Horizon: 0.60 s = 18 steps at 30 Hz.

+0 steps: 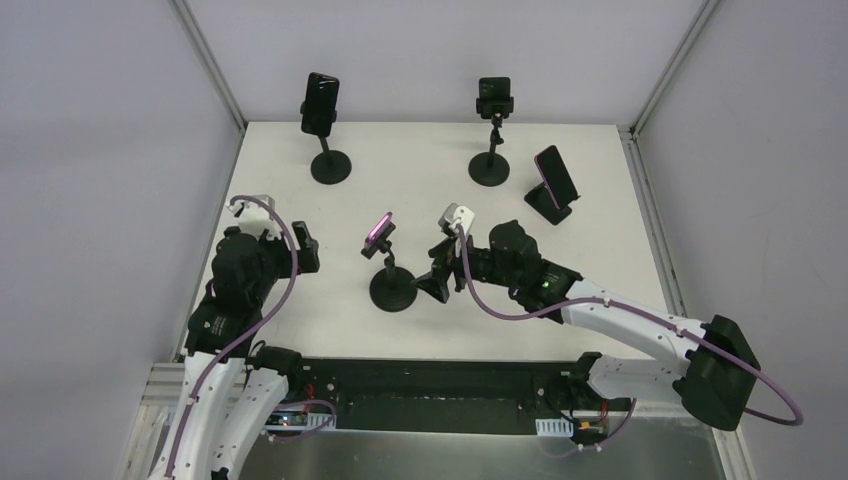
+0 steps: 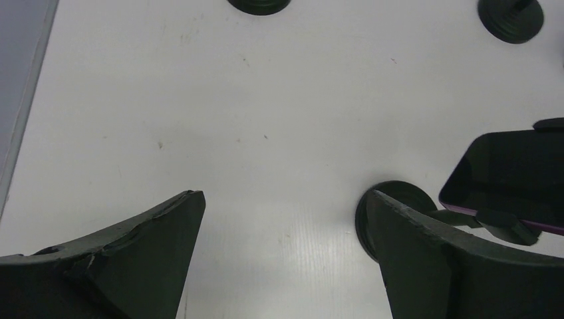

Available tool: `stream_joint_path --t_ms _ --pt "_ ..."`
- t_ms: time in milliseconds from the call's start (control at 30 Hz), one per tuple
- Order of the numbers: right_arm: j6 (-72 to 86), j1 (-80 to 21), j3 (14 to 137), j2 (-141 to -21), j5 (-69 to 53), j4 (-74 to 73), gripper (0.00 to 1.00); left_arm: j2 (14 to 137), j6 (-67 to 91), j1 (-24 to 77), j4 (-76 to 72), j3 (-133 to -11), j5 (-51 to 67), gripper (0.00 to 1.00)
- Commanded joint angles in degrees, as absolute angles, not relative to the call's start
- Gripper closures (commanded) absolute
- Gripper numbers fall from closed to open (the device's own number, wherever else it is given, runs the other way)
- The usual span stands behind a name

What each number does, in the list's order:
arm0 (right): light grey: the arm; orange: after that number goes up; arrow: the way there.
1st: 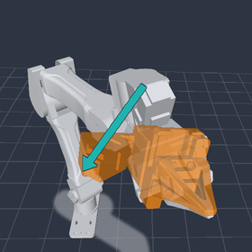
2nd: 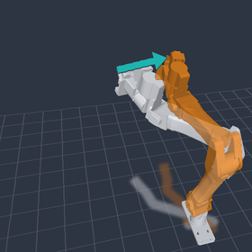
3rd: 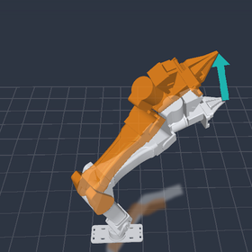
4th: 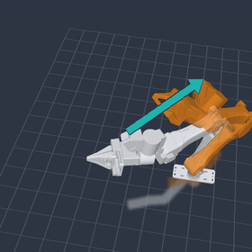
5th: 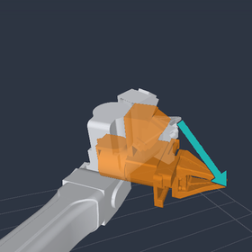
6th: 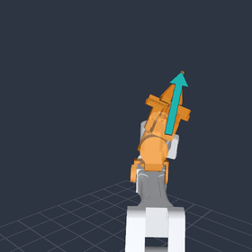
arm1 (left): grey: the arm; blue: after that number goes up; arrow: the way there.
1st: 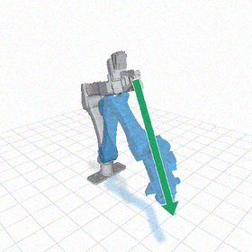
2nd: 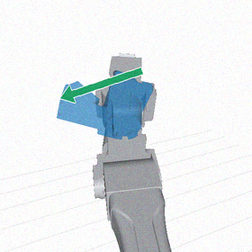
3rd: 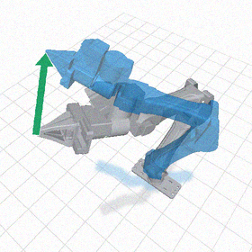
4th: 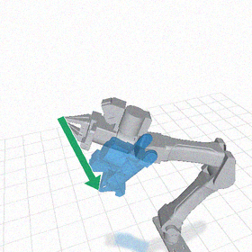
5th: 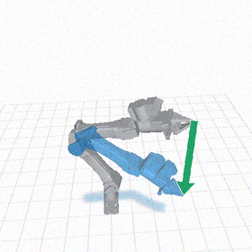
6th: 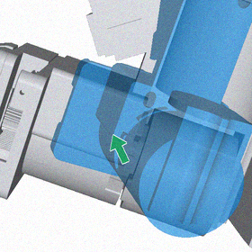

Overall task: Remove the phone from the phone stand
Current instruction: Pick up the phone stand with the phone at the center of the board.

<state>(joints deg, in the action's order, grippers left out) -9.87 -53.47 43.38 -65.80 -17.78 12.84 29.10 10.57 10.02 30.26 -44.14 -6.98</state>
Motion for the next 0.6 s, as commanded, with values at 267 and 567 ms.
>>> stream_joint_path --t_ms 267,567 --pt "-7.5 -55.7 48.3 -78.0 -12.8 35.8 0.29 29.4 4.5 9.4 20.4 -42.2 16.7 0.01" --pt "-12.3 -57.1 55.0 -85.6 -12.4 35.0 0.36 27.8 3.5 9.4 18.7 -40.2 18.6 0.01"
